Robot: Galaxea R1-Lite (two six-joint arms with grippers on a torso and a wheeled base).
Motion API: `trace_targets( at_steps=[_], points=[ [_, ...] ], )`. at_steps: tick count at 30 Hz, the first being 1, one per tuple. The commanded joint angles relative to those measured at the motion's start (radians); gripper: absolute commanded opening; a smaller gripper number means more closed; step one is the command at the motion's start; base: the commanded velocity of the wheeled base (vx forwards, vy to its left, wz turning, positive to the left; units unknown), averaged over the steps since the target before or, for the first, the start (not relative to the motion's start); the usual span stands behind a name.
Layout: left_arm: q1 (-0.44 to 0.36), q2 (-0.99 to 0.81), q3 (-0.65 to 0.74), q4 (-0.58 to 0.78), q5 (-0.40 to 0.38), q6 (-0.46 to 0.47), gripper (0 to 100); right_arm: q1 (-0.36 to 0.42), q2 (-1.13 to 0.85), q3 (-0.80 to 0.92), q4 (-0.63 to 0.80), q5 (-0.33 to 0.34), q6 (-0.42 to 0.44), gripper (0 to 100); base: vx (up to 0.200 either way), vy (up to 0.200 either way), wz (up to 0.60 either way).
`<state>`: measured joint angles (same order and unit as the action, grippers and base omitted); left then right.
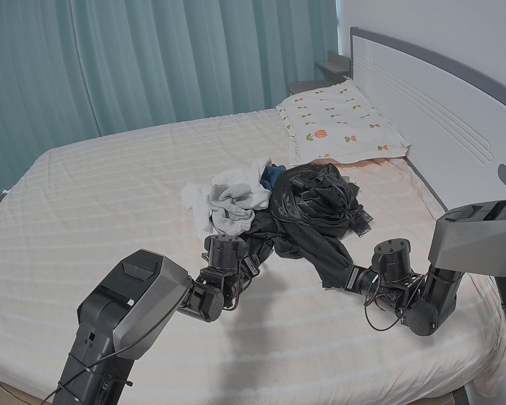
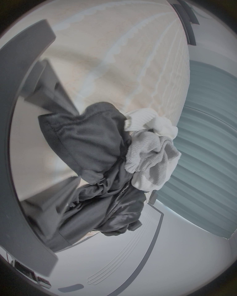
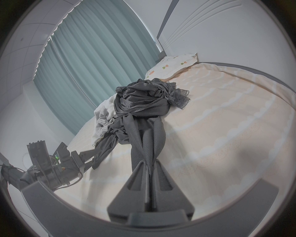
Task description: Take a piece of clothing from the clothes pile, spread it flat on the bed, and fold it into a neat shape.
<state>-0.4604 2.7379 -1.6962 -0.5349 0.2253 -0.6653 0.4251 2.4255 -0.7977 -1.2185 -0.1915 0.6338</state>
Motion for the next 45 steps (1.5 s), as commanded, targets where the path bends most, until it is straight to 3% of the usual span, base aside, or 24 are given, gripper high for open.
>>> trace_targets(
  at_steps=[1,10,14,18,27,31,33,35,41,45],
  points=[
    [-0.011,0.006,0.020,0.001,0.006,-0.005,0,0.000,0.006,-0.002,-0.003,0.000,0.004,0,0.000,0.000,0.00],
    [0.014,-0.152,0.230,-0.023,0.006,-0.123,0,0.006,0.024,0.032,-0.159,0.015,0.006,0,0.000,0.000,0.00],
    [0.019,-0.349,0.426,-0.099,-0.003,-0.154,0,0.011,-0.020,0.035,-0.260,0.010,0.004,0,0.000,0.000,0.00],
    [0.019,-0.541,0.570,-0.143,-0.052,-0.155,0,0.011,-0.134,0.037,-0.273,0.012,0.001,0,0.000,0.000,0.00],
    [0.006,-0.908,0.644,-0.142,-0.050,-0.120,0,0.000,-0.404,-0.006,-0.274,0.040,-0.036,0,0.000,0.000,0.00],
    [0.006,-0.968,0.650,-0.140,-0.040,0.012,0,-0.006,-0.479,-0.041,-0.243,0.075,-0.056,0,0.000,0.000,0.00],
    [0.005,-0.978,0.661,-0.139,-0.018,0.026,0,-0.005,-0.491,-0.032,-0.223,0.101,-0.057,0,0.000,0.000,0.00],
    [0.003,-0.980,0.662,-0.139,-0.015,0.026,0,-0.005,-0.490,-0.029,-0.222,0.103,-0.057,0,0.000,0.000,0.00],
    [-0.038,-0.966,0.856,-0.145,0.000,-0.005,0,0.012,-0.373,0.112,-0.254,0.104,-0.049,0,0.000,0.000,0.00],
    [-0.057,-0.965,0.897,-0.145,0.000,-0.077,0,0.009,-0.336,0.172,-0.297,0.103,-0.042,0,0.000,0.000,0.00]
  ],
)
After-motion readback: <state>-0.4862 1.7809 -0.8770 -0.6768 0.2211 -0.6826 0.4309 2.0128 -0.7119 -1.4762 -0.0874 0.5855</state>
